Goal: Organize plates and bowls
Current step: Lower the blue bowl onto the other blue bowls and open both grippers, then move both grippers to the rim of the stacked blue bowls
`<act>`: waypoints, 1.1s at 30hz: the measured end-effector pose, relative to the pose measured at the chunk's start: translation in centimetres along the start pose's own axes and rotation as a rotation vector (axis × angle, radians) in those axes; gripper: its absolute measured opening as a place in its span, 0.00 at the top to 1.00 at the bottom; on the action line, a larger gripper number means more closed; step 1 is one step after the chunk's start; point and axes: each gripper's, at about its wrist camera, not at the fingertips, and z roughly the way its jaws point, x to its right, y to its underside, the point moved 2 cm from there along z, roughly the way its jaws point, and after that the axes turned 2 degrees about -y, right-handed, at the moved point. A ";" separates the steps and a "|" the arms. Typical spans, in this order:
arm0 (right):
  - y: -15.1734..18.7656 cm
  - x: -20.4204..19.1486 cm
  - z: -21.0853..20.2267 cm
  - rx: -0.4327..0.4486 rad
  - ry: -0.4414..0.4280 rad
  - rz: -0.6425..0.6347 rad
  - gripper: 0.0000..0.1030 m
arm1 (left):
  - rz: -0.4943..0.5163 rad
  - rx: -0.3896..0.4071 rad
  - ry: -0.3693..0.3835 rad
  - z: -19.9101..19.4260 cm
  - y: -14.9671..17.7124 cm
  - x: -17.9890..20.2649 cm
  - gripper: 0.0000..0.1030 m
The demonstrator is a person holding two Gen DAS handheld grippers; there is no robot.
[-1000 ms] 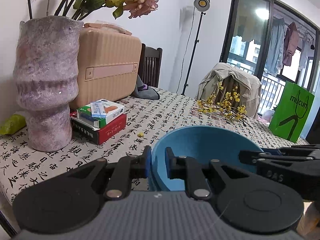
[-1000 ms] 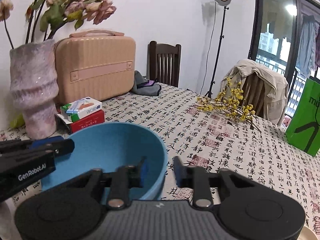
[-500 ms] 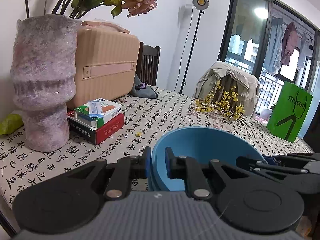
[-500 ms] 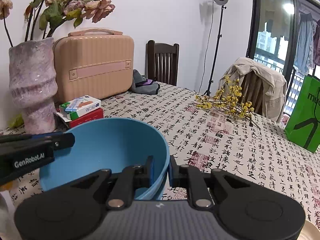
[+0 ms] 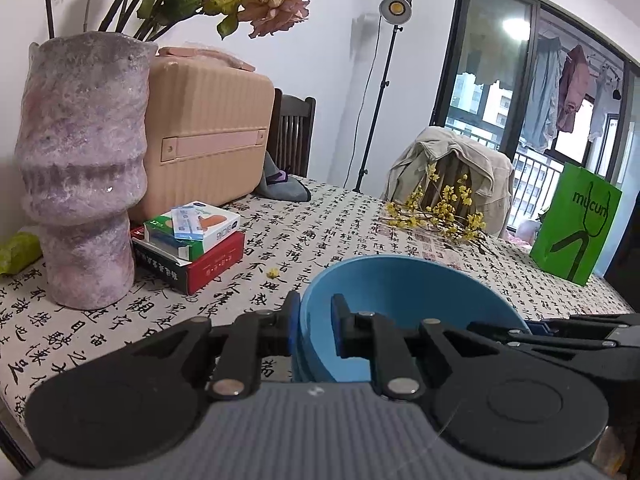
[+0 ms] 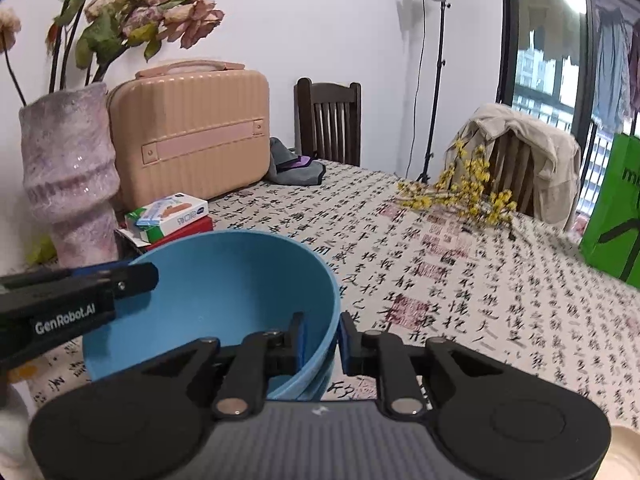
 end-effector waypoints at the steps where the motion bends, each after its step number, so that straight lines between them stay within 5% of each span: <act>1: 0.0 0.0 0.0 -0.003 0.001 -0.001 0.83 | 0.002 0.000 0.000 0.0 0.0 0.1 0.84; 3: 0.0 0.1 -0.1 0.002 -0.013 0.012 0.82 | -0.003 -0.002 0.008 0.0 -0.1 0.0 0.81; 6: -0.1 0.8 -1.0 0.036 -0.044 0.051 0.78 | -0.009 0.009 0.023 -0.4 -0.3 -0.2 0.62; 8: -0.2 1.5 -1.8 0.060 -0.071 0.084 0.60 | -0.006 0.028 0.015 -0.8 -0.4 -0.3 0.54; 10: -0.1 2.3 -2.8 0.091 -0.092 0.125 0.29 | -0.011 0.040 0.030 -1.1 -0.6 -0.6 0.46; 16: 1.6 3.6 -6.3 0.191 -0.123 0.157 0.02 | 0.006 0.129 0.144 -3.4 -0.6 -1.1 0.00; 26: 7.1 2.1 -11.0 0.281 -0.009 0.111 0.00 | 0.051 0.177 0.243 -6.6 1.1 -1.4 0.00; 33: 10.3 1.4 -12.4 0.303 0.166 0.110 0.00 | 0.076 0.177 0.223 -7.8 2.5 -0.9 0.00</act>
